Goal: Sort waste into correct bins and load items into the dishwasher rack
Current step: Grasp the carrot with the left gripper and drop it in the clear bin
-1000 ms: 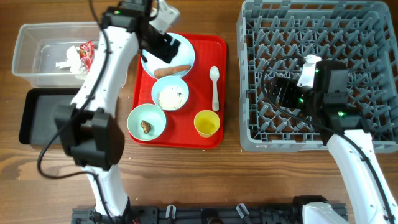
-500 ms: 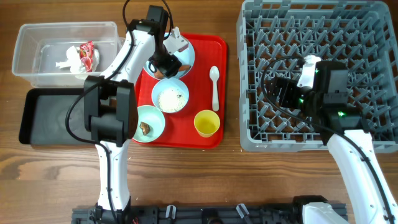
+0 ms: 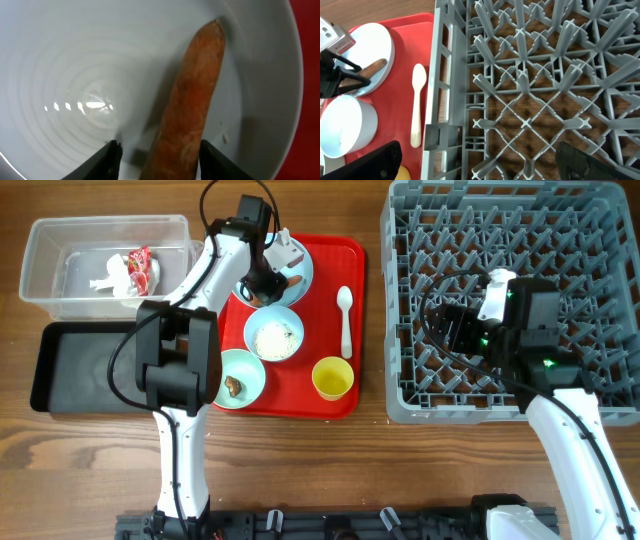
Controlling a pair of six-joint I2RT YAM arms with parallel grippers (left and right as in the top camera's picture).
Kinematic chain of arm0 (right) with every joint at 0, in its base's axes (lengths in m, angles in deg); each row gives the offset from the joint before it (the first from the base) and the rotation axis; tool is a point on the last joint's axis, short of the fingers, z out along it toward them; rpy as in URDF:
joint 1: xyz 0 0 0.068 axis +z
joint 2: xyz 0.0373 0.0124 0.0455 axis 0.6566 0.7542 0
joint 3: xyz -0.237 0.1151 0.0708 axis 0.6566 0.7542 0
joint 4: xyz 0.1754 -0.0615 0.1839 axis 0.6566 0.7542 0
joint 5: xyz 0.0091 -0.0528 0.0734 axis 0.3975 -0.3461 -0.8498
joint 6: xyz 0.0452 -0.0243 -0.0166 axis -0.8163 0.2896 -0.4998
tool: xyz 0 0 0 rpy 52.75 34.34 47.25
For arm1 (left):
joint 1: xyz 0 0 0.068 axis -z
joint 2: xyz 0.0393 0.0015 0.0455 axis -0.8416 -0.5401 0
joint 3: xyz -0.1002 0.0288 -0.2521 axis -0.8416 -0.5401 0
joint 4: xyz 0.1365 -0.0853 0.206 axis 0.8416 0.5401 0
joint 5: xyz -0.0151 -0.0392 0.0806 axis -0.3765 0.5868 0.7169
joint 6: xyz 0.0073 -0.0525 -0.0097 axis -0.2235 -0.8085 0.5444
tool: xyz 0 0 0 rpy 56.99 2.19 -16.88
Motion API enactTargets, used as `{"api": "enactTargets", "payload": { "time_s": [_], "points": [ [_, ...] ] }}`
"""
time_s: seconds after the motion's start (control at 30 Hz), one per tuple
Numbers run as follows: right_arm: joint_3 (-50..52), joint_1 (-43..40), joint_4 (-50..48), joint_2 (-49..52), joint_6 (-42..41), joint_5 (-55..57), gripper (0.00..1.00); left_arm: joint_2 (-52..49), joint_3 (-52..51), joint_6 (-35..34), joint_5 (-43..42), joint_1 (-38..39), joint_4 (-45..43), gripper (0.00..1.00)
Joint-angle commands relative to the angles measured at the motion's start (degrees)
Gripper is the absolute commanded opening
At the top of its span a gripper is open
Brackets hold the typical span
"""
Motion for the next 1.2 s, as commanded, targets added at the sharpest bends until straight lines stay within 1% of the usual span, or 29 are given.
{"api": "enactTargets", "payload": {
  "time_s": [0.0,0.03,0.07,0.1,0.13,0.27,0.3,0.37,0.4,0.6,0.67,0.7,0.77,0.9,1.03,1.07,1.1,1.13,1.17],
  "points": [
    [-0.87,0.09,0.02,0.37,-0.85,-0.96,1.0,-0.81,-1.97,0.2,0.09,-0.33,-1.11,0.36],
    [-0.87,0.09,0.02,0.37,-0.85,-0.98,1.0,-0.79,-1.97,-0.04,0.11,-0.31,-1.66,0.2],
    [-0.87,0.09,0.02,0.37,-0.85,-0.98,1.0,-0.79,-1.95,-0.59,0.11,-0.31,-2.1,0.14],
    [-0.87,0.09,0.02,0.37,-0.85,-0.98,1.0,-0.79,-1.95,-1.9,0.15,-0.31,-2.82,0.1],
    [-0.87,0.09,-0.04,0.37,-0.87,-0.98,1.0,-0.74,-1.79,-5.07,0.17,-0.31,-4.35,0.04],
    [-0.87,0.09,-0.22,0.37,-0.85,-0.98,1.0,0.04,-0.46,-11.69,2.78,-0.31,-5.9,0.04],
    [-0.87,0.09,-0.24,0.37,-0.85,-0.98,1.0,0.48,0.33,-17.0,5.49,-0.33,-6.16,0.04],
    [-0.87,0.07,-0.39,0.37,-0.85,-0.98,1.0,1.49,1.97,-23.85,8.7,-0.48,-5.66,0.04],
    [-0.87,0.09,-0.61,0.37,-0.85,-0.98,1.0,2.93,3.3,-27.34,9.84,-0.59,-4.96,0.04],
    [-0.87,0.09,-0.59,0.37,-0.87,-0.98,1.0,14.14,6.16,-39.23,9.84,-2.62,-3.72,0.04],
    [-0.87,0.09,-0.61,0.37,-0.85,-0.98,1.0,19.04,6.16,-43.8,9.86,-6.34,-3.02,0.04],
    [-0.87,0.07,-0.61,0.37,-0.85,-0.98,1.0,20.02,6.16,-44.92,9.9,-7.8,-2.64,0.04],
    [-0.87,0.09,-0.63,0.37,-0.9,-0.98,1.0,21.24,6.16,-48.92,10.23,-13.33,-1.7,0.04],
    [-0.87,0.09,-0.68,0.37,-0.87,-0.98,1.0,20.13,5.2,-57.96,10.21,-23.06,0.22,0.04],
    [-0.87,0.07,-1.42,0.37,-1.44,-0.98,1.0,16.7,2.21,-71.3,10.19,-31.47,0.13,0.04],
    [-0.87,0.09,-1.68,0.37,-2.27,-0.98,1.0,15.34,1.88,-72.37,10.12,-32.39,0.13,0.07],
    [-0.87,0.09,-1.97,0.37,-2.38,-0.98,1.0,13.62,1.86,-72.48,9.73,-33.0,-0.07,0.17],
    [-0.87,0.09,-2.14,0.37,-2.4,-1.01,1.0,12.72,1.86,-72.46,9.53,-33.14,-0.31,0.36],
    [-0.87,0.09,-2.16,0.37,-2.38,-1.01,1.0,12.02,1.86,-72.46,9.53,-33.11,-0.48,0.45]
  ]
}}
